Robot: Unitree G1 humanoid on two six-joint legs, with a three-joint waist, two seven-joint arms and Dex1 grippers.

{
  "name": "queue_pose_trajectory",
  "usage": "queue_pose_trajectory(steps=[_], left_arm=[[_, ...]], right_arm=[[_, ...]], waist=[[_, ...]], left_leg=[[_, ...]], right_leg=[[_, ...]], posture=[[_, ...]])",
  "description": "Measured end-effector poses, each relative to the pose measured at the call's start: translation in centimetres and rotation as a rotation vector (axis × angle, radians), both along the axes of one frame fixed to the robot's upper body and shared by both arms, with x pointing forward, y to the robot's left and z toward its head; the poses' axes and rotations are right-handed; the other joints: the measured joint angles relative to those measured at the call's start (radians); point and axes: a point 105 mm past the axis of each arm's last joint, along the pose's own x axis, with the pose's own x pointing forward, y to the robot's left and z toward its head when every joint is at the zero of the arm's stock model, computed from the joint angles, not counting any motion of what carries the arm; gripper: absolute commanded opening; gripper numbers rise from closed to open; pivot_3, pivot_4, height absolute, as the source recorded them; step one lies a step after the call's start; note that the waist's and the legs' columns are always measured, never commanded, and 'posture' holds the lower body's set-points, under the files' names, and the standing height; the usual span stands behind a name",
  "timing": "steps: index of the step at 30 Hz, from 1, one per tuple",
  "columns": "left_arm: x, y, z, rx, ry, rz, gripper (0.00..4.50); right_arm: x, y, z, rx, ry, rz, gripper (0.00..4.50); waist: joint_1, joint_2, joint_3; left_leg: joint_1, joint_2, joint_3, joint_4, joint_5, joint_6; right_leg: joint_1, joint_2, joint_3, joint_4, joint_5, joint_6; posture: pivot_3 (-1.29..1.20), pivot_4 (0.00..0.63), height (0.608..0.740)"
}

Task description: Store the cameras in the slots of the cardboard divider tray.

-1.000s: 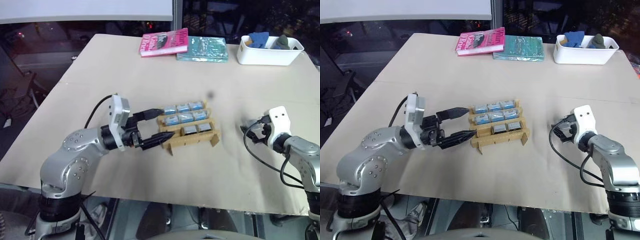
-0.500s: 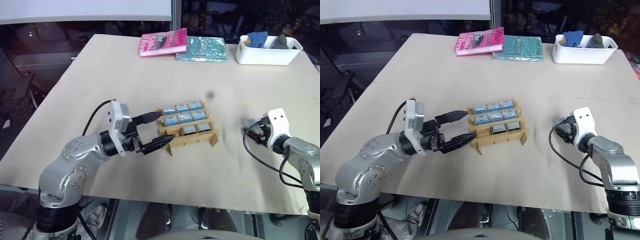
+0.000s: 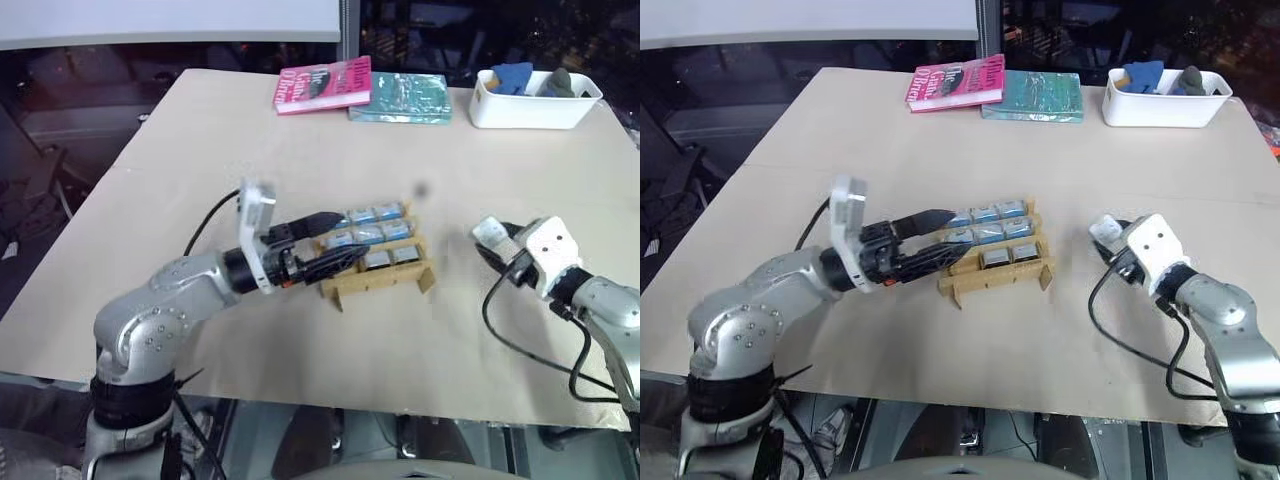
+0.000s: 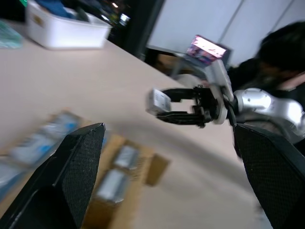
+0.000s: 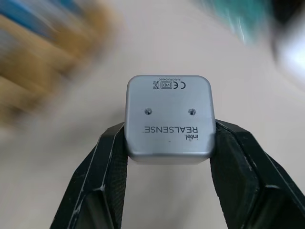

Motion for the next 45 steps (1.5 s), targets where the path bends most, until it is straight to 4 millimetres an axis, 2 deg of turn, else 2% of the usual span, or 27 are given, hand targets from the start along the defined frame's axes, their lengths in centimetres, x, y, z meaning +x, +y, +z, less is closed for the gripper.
queue_pose_trajectory(steps=[4, 7, 13, 17, 21, 22, 23, 30, 36, 38, 40, 41, 42, 44, 45], left_arm=[[0.2, -1.3, 0.5, -0.019, 0.111, -0.072, 4.50], [0.7, -2.1, 0.7, -0.035, 0.177, -0.098, 4.50], [1.2, -4.3, 0.4, -0.022, 0.229, -0.141, 4.50], [1.1, -5.0, 1.0, -0.029, 0.218, -0.165, 4.50], [0.9, -5.4, 0.6, -0.014, 0.231, -0.192, 4.50], [0.8, -5.4, 0.6, -0.012, 0.236, -0.199, 3.90], [0.8, -5.4, 0.5, -0.011, 0.237, -0.201, 3.70], [0.5, -5.5, 0.5, -0.013, 0.241, -0.231, 0.61], [0.5, -5.4, 0.5, -0.010, 0.239, -0.232, 0.63], [0.5, -5.4, 0.3, 0.002, 0.243, -0.232, 0.63], [0.4, -5.6, -0.1, 0.012, 0.256, -0.242, 0.63], [0.5, -5.5, -0.1, 0.019, 0.254, -0.235, 0.63], [0.6, -5.3, -0.2, 0.026, 0.251, -0.228, 0.63], [0.9, -5.2, -0.2, 0.028, 0.246, -0.216, 0.63], [1.0, -5.1, -0.1, 0.026, 0.238, -0.207, 0.63]], right_arm=[[-2.5, 3.5, 1.6, -0.029, -0.134, 0.201, 1.95], [-3.7, 4.9, 3.0, -0.020, -0.211, 0.291, 1.95], [-4.4, 5.8, 4.0, -0.010, -0.258, 0.325, 1.95], [-4.8, 6.4, 4.2, -0.009, -0.268, 0.340, 1.95], [-4.9, 6.6, 4.3, -0.010, -0.277, 0.335, 1.95], [-4.9, 6.6, 4.4, -0.009, -0.280, 0.332, 1.95], [-4.9, 6.6, 4.4, -0.008, -0.280, 0.331, 1.95], [-4.8, 6.6, 4.4, -0.007, -0.280, 0.325, 1.95], [-4.8, 6.6, 4.3, -0.008, -0.274, 0.327, 1.95], [-4.9, 6.6, 4.1, 0.027, -0.202, 0.347, 1.95], [-5.1, 6.2, 4.0, 0.130, -0.054, 0.380, 2.98], [-5.3, 6.2, 4.0, 0.167, -0.017, 0.398, 3.27], [-5.5, 6.4, 3.9, 0.195, 0.029, 0.418, 3.79], [-5.7, 6.5, 3.8, 0.191, 0.052, 0.433, 4.45], [-5.8, 6.4, 3.8, 0.182, 0.053, 0.429, 4.45]], waist=[[0.005, 0.000, 0.000], [0.004, 0.000, 0.000], [0.004, 0.000, 0.000], [0.004, 0.000, 0.000], [0.004, 0.000, 0.000], [0.004, 0.000, 0.000], [0.004, 0.000, 0.000], [0.004, 0.000, 0.000], [0.004, 0.000, 0.000], [0.005, 0.000, 0.000], [0.005, 0.000, 0.000], [0.004, 0.000, 0.000], [0.004, 0.000, 0.000], [0.004, 0.000, 0.000], [0.004, 0.000, 0.000]], left_leg=[[0.000, 0.000, 0.000, 0.001, 0.000, 0.000], [0.000, 0.000, 0.000, 0.001, 0.000, 0.000], [0.000, 0.000, -0.001, 0.001, 0.001, -0.001], [0.000, 0.000, -0.001, 0.001, 0.001, -0.002], [0.000, 0.000, -0.001, 0.001, 0.001, -0.002], [0.000, 0.000, -0.001, 0.001, 0.001, -0.002], [0.000, 0.000, -0.001, 0.001, 0.001, -0.002], [0.000, 0.000, -0.001, 0.001, 0.001, -0.002], [0.000, 0.000, -0.001, 0.001, 0.001, -0.002], [0.000, 0.000, -0.001, 0.001, 0.001, -0.002], [0.000, 0.000, -0.001, 0.001, 0.001, -0.002], [0.000, 0.000, -0.001, 0.001, 0.001, -0.002], [0.000, 0.000, -0.001, 0.001, 0.001, -0.002], [0.000, 0.000, -0.001, 0.001, 0.001, -0.002], [0.000, 0.000, -0.001, 0.001, 0.001, -0.002]], right_leg=[[0.001, 0.000, -0.001, 0.000, 0.000, 0.000], [0.001, 0.000, -0.001, 0.000, 0.000, 0.000], [0.001, 0.000, -0.001, 0.000, 0.000, 0.000], [0.001, 0.000, -0.001, 0.000, 0.000, 0.000], [0.001, 0.000, -0.001, 0.000, 0.000, 0.000], [0.001, 0.001, -0.001, 0.000, 0.000, 0.000], [0.001, 0.001, -0.001, 0.000, 0.000, 0.000], [0.001, 0.001, -0.001, 0.000, 0.000, 0.000], [0.001, 0.000, -0.001, 0.000, 0.000, 0.000], [0.001, 0.000, -0.001, 0.000, 0.000, 0.000], [0.002, 0.000, -0.001, 0.000, 0.000, 0.000], [0.002, -0.001, -0.001, 0.000, 0.000, 0.000], [0.001, -0.001, -0.001, 0.000, 0.000, 0.000], [0.001, -0.004, -0.001, 0.000, 0.000, 0.000], [0.001, -0.004, -0.001, 0.000, 0.000, 0.000]], posture=[[0.00, 0.150, 0.740], [0.00, 0.150, 0.740], [0.00, 0.150, 0.740], [0.00, 0.150, 0.740], [0.00, 0.150, 0.740], [0.00, 0.150, 0.740], [0.00, 0.150, 0.740], [0.00, 0.150, 0.740], [0.00, 0.150, 0.740], [0.00, 0.150, 0.740], [0.00, 0.150, 0.740], [0.00, 0.150, 0.740], [0.00, 0.150, 0.740], [0.00, 0.150, 0.740], [0.00, 0.150, 0.740]])
